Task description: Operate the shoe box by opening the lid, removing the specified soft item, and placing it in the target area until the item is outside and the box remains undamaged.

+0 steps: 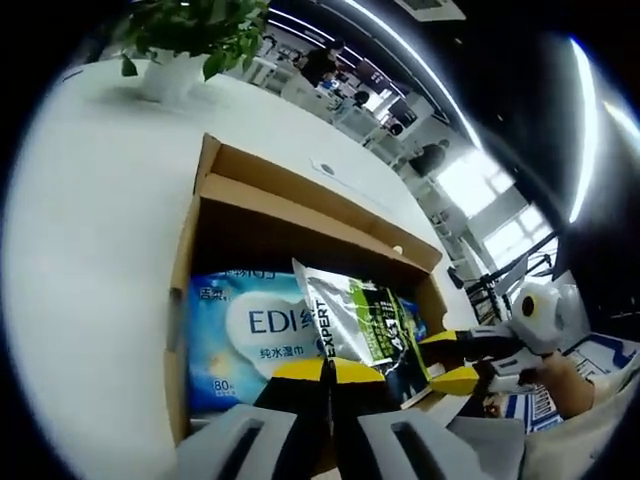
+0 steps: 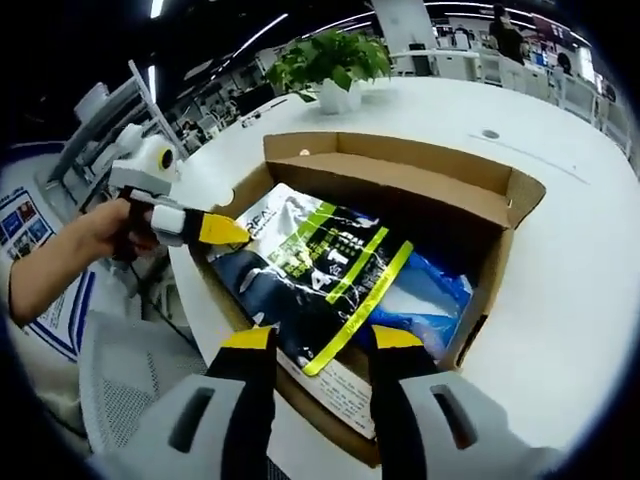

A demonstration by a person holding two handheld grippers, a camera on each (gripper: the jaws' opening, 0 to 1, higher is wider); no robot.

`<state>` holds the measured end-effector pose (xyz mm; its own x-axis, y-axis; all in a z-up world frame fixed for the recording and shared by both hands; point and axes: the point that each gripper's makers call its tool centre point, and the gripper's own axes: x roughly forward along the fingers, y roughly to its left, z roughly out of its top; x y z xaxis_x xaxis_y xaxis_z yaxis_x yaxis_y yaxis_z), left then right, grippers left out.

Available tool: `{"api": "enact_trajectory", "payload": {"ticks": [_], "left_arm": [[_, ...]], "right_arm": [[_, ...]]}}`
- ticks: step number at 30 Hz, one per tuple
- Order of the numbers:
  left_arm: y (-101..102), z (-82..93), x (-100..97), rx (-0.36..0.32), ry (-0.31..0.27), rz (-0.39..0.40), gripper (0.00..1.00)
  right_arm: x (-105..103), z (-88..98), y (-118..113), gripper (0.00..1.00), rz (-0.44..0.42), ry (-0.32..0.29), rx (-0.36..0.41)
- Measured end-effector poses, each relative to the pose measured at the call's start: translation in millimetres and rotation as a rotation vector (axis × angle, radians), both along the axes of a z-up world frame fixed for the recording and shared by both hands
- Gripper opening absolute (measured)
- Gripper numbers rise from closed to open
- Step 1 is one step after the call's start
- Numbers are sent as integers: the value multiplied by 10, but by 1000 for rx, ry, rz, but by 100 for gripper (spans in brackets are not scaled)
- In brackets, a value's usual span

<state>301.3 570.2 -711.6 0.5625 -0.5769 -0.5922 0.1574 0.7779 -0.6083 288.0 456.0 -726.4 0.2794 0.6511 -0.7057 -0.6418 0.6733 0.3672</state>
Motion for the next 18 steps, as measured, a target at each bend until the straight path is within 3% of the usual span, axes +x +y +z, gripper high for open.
{"api": "enact_trajectory", "payload": {"ticks": [2, 4, 7, 9, 18], "left_arm": [[1, 0, -4, 1, 0, -3, 0], [-4, 6, -7, -1, 1, -5, 0], [-30, 8, -12, -1, 1, -18, 0], [-38, -10, -9, 25, -5, -29, 0], [-10, -15, -22, 32, -10, -22, 0]], "right_arm": [[4, -43, 1, 33, -17, 28, -7], [37, -29, 0, 31, -9, 0, -18], [49, -55, 0, 26, -19, 28, -23], [41, -65, 8, 25, -45, 62, -10], [48, -24, -3, 20, -98, 75, 41]]}}
